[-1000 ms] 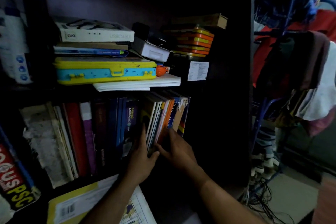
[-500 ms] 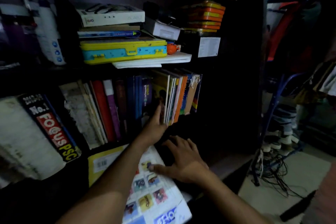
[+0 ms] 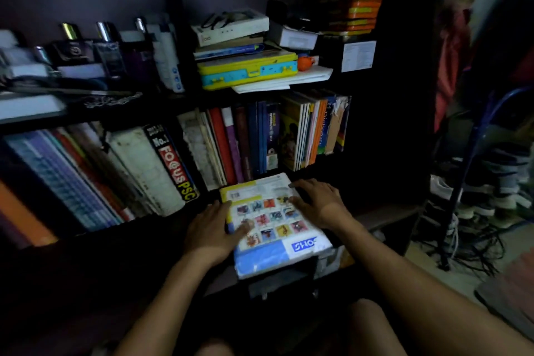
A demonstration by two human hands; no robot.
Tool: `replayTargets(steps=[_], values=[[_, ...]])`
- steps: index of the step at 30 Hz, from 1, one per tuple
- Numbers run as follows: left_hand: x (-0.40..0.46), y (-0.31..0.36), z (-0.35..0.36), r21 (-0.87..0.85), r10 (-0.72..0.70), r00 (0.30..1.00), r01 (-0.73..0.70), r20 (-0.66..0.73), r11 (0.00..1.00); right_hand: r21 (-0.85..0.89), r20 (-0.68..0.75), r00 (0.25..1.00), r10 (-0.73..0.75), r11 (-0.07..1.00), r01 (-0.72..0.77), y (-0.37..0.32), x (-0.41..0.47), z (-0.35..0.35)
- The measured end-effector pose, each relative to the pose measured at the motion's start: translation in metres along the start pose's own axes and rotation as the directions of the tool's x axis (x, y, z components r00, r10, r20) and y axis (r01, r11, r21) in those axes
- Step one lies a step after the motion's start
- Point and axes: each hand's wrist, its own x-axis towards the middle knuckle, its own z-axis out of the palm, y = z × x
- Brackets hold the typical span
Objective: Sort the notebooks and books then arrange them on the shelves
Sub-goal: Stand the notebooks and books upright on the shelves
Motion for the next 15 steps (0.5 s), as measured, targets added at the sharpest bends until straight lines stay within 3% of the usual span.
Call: replayTargets(steps=[3, 5, 8, 11, 14, 15], values=[[-0.021, 0.003, 0.005, -0.085, 0.024, 0.994, -0.033, -0.111, 0.996, 0.023, -0.064, 0.998, -0.015, 1.0, 0.017, -0.005, -0.01, -0.001], [-0.023, -0.004, -0.003, -0.236, 0.046, 0.992, -0.074, -0.12, 0.969, 0.058, -0.121, 0.992, -0.046, 0.997, 0.053, -0.009, -0.02, 0.0], [-0.024, -0.012, 0.001, -0.416, 0.25, 0.96, -0.28, -0.127, 0.865, 0.152, -0.147, 0.989, -0.006, 0.988, 0.029, -0.007, -0.037, 0.002], [-0.02, -0.014, 0.013, -0.34, 0.425, 0.876, -0.481, -0.229, 0.808, 0.197, -0.113, 0.993, 0.041, 0.98, -0.018, -0.007, -0.047, 0.003], [-0.022, -0.011, 0.011, -0.279, 0.361, 0.883, -0.443, -0.301, 0.852, 0.372, -0.008, 0.995, 0.103, 0.924, -0.093, -0.009, -0.052, -0.011], [-0.022, -0.011, 0.011, -0.185, 0.39, 0.836, -0.485, -0.387, 0.855, 0.481, 0.002, 0.991, 0.137, 0.868, -0.121, -0.01, -0.056, -0.019]])
